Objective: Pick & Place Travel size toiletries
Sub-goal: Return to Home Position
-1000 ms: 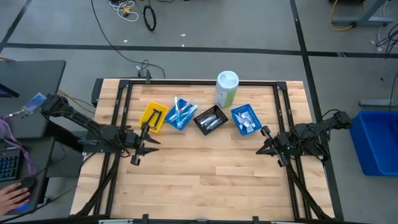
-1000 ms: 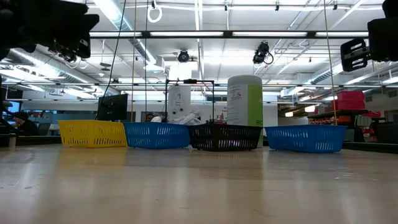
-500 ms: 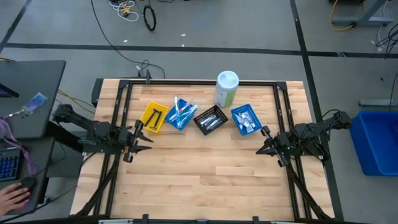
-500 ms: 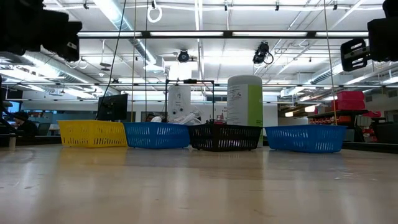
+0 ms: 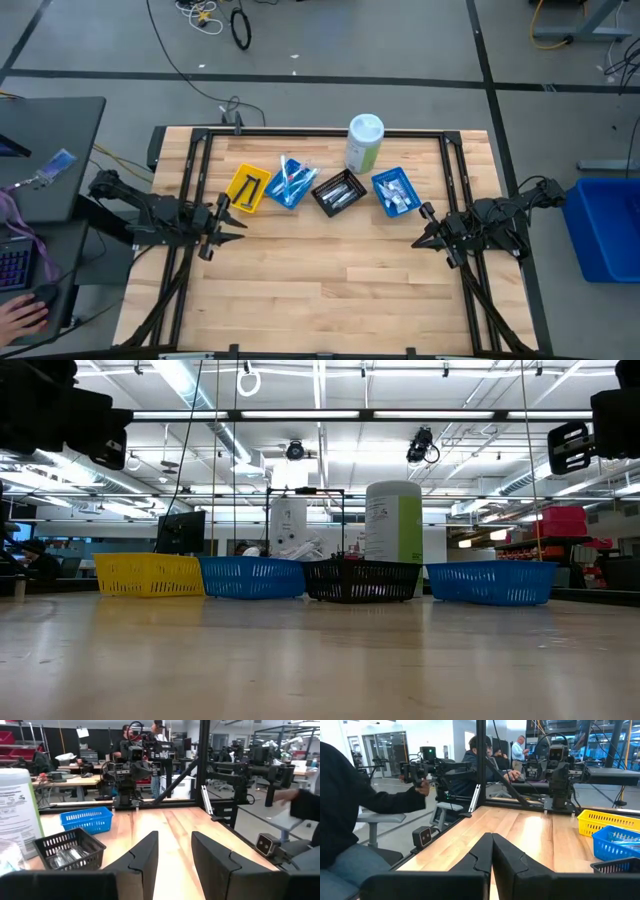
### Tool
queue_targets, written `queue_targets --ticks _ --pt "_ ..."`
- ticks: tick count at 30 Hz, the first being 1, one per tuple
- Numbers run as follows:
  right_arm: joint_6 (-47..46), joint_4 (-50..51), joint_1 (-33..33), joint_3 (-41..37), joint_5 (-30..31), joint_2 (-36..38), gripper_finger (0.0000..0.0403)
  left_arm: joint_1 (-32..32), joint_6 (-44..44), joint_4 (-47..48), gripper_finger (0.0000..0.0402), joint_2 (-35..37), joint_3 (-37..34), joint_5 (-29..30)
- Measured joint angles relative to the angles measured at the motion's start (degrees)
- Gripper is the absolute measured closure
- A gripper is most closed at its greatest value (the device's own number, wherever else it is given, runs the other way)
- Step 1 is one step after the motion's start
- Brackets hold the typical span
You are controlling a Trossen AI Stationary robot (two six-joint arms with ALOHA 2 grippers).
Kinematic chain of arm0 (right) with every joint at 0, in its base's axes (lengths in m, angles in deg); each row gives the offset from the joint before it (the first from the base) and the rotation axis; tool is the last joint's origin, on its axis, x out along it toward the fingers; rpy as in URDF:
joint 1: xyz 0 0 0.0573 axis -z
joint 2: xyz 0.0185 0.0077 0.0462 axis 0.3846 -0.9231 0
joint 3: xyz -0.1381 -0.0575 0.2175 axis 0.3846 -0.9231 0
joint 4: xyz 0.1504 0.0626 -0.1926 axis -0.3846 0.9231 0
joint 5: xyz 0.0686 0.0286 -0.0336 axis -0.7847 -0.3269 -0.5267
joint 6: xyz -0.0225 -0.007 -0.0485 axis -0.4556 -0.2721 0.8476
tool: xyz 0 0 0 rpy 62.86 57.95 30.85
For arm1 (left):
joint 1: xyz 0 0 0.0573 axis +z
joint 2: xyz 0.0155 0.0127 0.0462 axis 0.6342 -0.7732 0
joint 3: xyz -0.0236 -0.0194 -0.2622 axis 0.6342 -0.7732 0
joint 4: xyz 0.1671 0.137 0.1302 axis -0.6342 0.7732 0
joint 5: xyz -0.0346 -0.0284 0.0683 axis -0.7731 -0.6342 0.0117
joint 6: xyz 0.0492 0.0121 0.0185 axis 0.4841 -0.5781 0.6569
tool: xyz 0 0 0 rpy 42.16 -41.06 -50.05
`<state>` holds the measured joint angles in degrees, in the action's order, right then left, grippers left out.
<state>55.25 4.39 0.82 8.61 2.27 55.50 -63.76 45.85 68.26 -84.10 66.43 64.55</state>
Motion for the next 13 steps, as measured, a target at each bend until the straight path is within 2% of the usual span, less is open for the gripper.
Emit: queue_targets --ticks 13 --pt "0.0 0.0 0.0 0.0 0.0 0.0 0.0389 0.0 0.0 -0.1 0.0276 0.0 0.0 -0.2"
